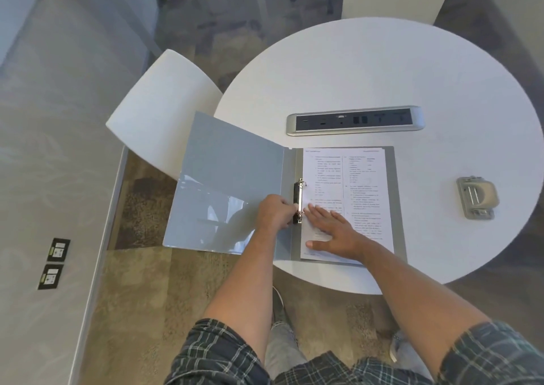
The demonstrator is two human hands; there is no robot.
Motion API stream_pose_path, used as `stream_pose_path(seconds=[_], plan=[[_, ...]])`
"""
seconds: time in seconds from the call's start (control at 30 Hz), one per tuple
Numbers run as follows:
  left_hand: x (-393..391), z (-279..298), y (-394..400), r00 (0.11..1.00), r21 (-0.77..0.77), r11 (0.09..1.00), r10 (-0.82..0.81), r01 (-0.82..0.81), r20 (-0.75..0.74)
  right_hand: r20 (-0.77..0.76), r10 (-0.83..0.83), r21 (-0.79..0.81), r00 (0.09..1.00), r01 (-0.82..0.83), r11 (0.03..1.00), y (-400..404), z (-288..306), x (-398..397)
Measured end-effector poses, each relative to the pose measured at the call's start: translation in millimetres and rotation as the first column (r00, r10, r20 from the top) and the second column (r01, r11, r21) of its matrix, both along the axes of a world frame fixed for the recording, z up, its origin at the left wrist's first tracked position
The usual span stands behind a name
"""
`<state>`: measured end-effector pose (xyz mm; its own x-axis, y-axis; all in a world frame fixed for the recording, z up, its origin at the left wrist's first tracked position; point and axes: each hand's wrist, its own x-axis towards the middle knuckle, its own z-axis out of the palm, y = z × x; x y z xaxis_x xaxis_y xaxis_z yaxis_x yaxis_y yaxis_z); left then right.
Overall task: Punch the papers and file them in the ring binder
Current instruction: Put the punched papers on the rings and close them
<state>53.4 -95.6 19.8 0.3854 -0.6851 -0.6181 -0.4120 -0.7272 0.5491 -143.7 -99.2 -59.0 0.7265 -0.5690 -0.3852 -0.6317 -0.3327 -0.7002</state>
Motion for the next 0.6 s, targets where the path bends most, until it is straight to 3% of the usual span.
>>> stream_pose_path(seconds=[0.13, 0.6], plan=[[1, -2, 1, 0.999, -0.023, 1.0, -0.009, 0.009, -0.036, -0.005, -0.008, 0.0, 1.0, 0.008, 1.0, 1, -1, 0], [-8, 2, 1, 0.993, -0.057, 0.996, -0.066, 0.072, 0.095, 0.002, -0.057, 0.054, 0.998, 0.057, 0.997, 2, 15, 2]])
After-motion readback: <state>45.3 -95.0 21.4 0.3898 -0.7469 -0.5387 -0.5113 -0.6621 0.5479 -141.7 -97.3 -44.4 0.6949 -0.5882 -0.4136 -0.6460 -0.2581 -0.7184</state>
